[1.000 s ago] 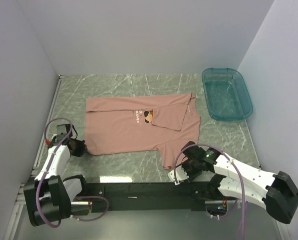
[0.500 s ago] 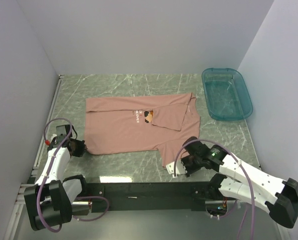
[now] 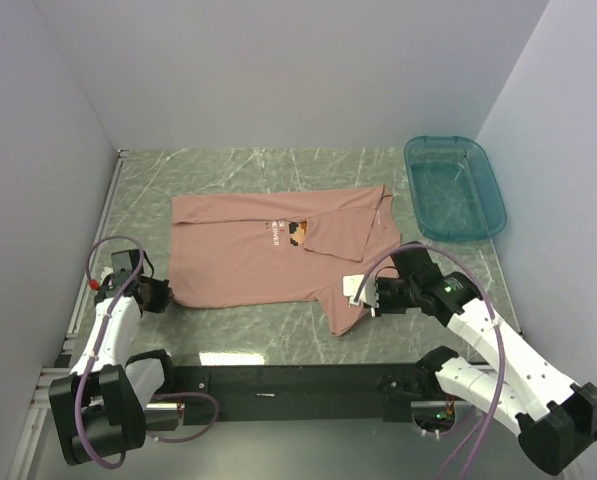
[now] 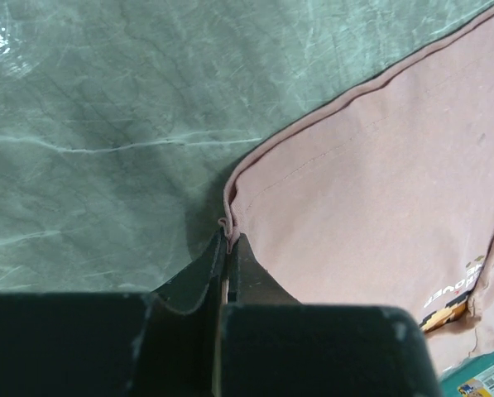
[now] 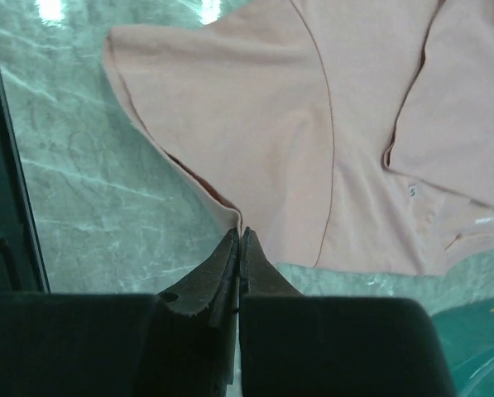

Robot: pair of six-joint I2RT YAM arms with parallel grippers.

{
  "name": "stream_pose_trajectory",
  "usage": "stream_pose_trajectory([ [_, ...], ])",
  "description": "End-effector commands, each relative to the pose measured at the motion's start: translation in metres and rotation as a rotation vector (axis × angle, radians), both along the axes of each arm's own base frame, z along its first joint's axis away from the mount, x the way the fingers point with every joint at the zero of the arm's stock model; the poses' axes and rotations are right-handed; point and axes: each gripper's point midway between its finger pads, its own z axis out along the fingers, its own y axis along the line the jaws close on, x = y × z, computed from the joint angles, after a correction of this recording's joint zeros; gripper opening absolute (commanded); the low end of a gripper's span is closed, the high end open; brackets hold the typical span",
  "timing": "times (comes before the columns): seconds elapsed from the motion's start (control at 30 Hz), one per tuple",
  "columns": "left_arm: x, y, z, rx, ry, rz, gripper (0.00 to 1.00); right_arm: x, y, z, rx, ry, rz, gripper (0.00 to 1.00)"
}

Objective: Fold and stack the t-shirts

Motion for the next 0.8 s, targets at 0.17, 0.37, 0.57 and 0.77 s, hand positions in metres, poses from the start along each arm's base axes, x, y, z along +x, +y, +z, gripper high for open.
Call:
stream_pose_trajectory([
  [0.17,0.023,0.007,0.022,0.024,-0.083,-0.017,0.0,0.051,0.008,0.058,0.166,-0.107,-0.163,0.0],
  [0.37,0.038,0.008,0.033,0.016,-0.117,-0.027,0.0,0.075,0.008,0.073,0.215,-0.087,-0.236,0.0],
  [0.57,0.052,0.009,0.041,0.006,-0.145,-0.016,0.0,0.095,0.008,0.084,0.255,-0.102,-0.301,0.0],
  [0.77,0.068,0.012,0.046,-0.009,-0.158,-0.01,0.0,0.117,0.002,0.099,0.29,-0.117,-0.378,0.0],
])
